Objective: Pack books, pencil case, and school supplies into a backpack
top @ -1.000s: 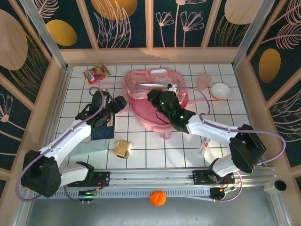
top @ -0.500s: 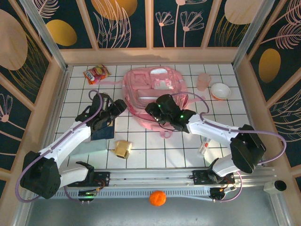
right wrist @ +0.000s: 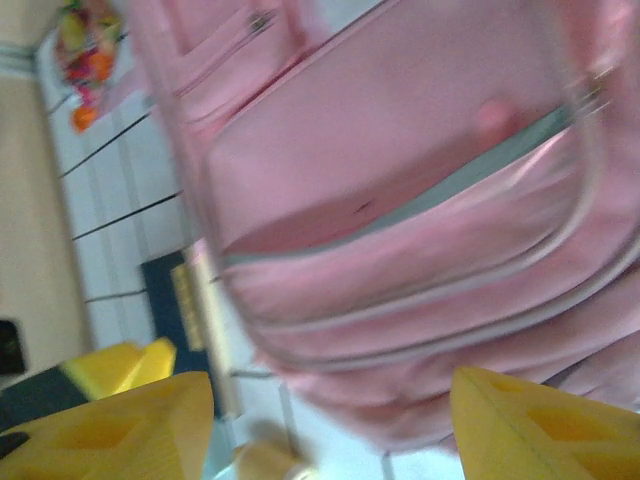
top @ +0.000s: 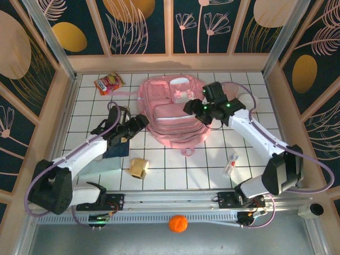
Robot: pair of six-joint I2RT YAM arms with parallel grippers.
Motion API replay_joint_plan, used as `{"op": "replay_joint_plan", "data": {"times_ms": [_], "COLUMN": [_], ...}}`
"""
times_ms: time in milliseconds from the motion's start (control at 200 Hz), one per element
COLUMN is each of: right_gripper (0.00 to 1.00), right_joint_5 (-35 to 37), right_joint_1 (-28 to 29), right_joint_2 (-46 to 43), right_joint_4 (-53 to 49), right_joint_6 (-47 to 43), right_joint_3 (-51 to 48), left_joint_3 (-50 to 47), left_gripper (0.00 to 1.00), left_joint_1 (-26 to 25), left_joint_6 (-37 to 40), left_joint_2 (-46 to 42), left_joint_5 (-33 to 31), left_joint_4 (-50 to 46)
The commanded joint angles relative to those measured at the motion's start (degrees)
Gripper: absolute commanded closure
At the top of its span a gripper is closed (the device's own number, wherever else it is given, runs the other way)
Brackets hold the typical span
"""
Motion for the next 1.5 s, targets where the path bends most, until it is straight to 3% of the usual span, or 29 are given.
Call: {"op": "replay_joint_plan", "data": {"times_ms": [0,155,370,651,791,1011,1261,1491], "right_gripper": [0.37,0.41,0.44,0.43,0.44,0.48,0.49,0.51], "right_joint_5": [1.2,1.9,1.9,11.3,12.0,11.4,4.5,-2.3], "right_joint_1": [-2.2,-2.1,4.2,7.4,10.4,17.7,22.4,24.5], "right_joint_2": [4.8,9.3,12.4,5.0,3.5,5.2,13.7,25.9], "right_joint_4": [0.2,7.7,16.9,8.6,6.8,16.5,29.1,28.2], "right_joint_6": [-8.0,-6.4,-0.5,-0.3,0.7,6.7,10.1,9.3], "right_joint_3": [-3.1,-7.8,-12.2,-4.8,0.9,2.6,4.6,13.7], "left_joint_3": [0.2,-1.3,-3.1,3.8,6.1,6.3,7.4,5.0], "left_gripper": [0.33,0.47,0.50,0.37,0.33,0.30,0.26,0.23], "left_joint_1": [0.2,0.1,-0.4,1.7,7.1,18.0,29.9,36.9], "left_joint_6": [1.5,0.0,-1.5,8.2,15.0,23.1,30.7,31.4], "left_joint_2": [3.2,7.8,11.1,7.1,5.8,1.8,1.6,1.1], "left_joint_5": [1.9,2.3,3.5,1.8,4.9,9.5,12.9,8.9], "left_joint_4": [4.7,10.6,13.1,0.0,-6.4,-13.2,-20.7,-20.6]}}
